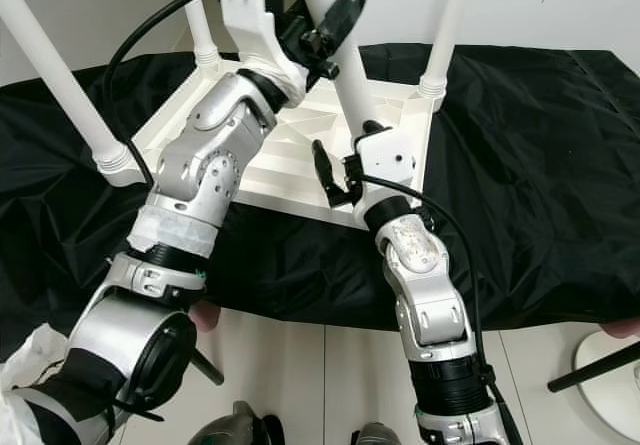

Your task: Building children table

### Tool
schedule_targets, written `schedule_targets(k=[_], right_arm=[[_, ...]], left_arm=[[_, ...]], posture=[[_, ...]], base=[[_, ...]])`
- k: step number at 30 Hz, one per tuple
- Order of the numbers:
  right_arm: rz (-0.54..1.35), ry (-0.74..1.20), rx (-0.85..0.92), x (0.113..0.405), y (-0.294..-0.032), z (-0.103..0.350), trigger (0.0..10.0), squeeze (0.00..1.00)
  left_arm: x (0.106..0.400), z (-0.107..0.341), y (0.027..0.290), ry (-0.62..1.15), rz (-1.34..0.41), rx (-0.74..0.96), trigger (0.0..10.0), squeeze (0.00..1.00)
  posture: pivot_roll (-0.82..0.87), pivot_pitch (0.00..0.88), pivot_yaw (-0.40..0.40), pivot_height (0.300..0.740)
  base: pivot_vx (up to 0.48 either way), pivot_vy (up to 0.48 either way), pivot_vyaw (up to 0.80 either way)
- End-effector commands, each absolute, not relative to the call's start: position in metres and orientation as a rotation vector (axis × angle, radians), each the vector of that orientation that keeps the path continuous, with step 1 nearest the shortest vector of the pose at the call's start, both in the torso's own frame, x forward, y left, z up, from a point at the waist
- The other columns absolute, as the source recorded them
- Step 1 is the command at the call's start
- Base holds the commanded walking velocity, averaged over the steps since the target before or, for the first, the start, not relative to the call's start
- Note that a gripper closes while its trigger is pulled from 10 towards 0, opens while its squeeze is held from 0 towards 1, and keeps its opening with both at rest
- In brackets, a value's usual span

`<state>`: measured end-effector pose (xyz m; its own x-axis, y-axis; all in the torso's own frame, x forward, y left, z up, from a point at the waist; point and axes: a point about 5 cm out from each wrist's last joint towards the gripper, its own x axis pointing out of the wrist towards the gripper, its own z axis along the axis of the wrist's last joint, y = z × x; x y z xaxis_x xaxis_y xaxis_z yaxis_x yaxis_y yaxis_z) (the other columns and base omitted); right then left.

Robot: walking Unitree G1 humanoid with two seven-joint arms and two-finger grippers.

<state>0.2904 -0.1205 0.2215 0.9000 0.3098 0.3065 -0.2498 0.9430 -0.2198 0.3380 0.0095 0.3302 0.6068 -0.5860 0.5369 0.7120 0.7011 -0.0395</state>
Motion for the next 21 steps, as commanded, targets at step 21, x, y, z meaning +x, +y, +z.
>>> schedule_targets(k=[21], right_arm=[[0.099, -0.284, -0.295, 0.311, -0.147, 0.221, 10.0, 0.00]], left_arm=[[0.316, 0.327, -0.005, -0.532, -0.714, -0.188, 10.0, 0.00]], posture=[[-0.07, 0.000, 0.071, 0.740]], base=[[0.000, 0.000, 0.00]])
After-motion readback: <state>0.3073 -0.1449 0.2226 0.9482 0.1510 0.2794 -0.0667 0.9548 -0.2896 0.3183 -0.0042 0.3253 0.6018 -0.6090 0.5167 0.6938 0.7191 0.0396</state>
